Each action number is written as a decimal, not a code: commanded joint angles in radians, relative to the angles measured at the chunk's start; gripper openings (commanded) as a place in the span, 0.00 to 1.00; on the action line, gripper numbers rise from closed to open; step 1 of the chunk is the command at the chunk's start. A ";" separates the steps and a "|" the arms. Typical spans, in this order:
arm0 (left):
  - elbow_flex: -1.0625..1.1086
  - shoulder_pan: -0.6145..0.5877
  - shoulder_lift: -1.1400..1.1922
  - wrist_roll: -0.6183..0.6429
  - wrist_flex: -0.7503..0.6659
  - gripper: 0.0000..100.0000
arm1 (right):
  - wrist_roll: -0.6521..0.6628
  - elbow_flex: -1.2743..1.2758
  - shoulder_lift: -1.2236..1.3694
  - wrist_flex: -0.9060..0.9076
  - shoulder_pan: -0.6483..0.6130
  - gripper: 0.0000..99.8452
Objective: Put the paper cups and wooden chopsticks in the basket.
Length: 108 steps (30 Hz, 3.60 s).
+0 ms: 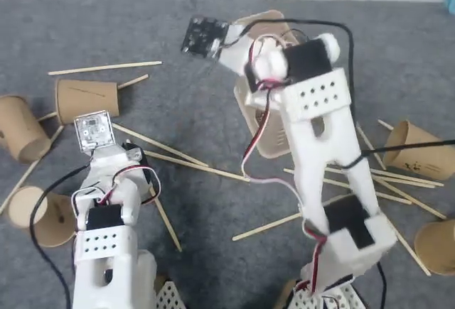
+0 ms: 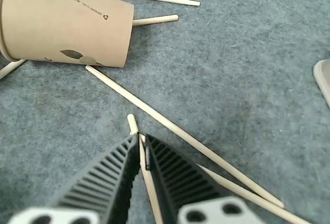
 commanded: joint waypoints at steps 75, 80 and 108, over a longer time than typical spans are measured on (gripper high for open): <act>-0.030 -0.009 0.006 -0.054 -0.023 0.01 | 0.169 0.215 0.024 -0.202 0.255 0.01; -0.030 -0.009 0.006 -0.054 -0.026 0.01 | 0.115 0.209 0.015 -0.211 0.262 0.06; -0.030 -0.009 0.006 -0.054 -0.025 0.01 | -1.043 -0.055 0.038 0.038 0.318 0.27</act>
